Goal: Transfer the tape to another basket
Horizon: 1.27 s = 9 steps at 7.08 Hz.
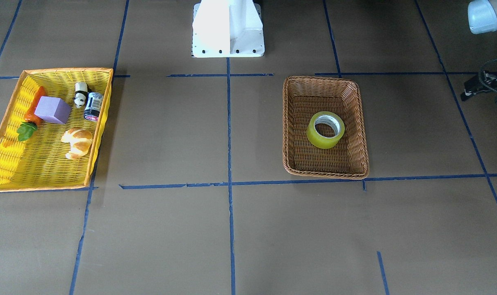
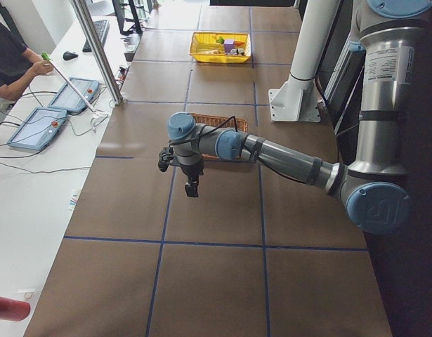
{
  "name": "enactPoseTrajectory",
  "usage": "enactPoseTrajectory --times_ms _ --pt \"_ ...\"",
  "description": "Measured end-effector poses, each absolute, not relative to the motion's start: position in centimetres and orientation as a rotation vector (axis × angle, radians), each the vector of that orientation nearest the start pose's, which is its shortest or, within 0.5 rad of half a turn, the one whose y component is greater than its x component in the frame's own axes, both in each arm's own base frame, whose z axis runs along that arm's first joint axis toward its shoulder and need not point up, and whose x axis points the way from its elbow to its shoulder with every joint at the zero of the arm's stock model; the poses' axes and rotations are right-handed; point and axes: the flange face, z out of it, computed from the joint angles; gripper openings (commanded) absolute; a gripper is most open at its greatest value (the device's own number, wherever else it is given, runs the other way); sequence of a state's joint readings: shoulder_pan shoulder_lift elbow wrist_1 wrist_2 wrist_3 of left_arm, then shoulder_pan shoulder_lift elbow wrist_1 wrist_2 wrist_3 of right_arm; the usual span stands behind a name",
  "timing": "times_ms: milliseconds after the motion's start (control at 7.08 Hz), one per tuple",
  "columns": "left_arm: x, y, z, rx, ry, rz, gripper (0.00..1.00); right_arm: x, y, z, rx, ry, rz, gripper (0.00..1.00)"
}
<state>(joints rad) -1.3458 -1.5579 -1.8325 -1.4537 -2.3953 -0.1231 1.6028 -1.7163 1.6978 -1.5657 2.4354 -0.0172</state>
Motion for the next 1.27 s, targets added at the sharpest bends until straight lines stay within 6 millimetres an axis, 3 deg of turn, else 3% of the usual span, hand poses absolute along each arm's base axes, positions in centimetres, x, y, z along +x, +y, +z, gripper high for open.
enactPoseTrajectory --times_ms 706,1271 --pt "-3.7 -47.0 62.5 0.026 0.848 0.155 1.00 7.2 -42.5 65.8 0.058 -0.862 0.007 1.00" --pt "-5.4 -45.8 65.5 -0.013 0.791 0.118 1.00 7.3 -42.5 65.7 0.062 -0.864 0.008 1.00"
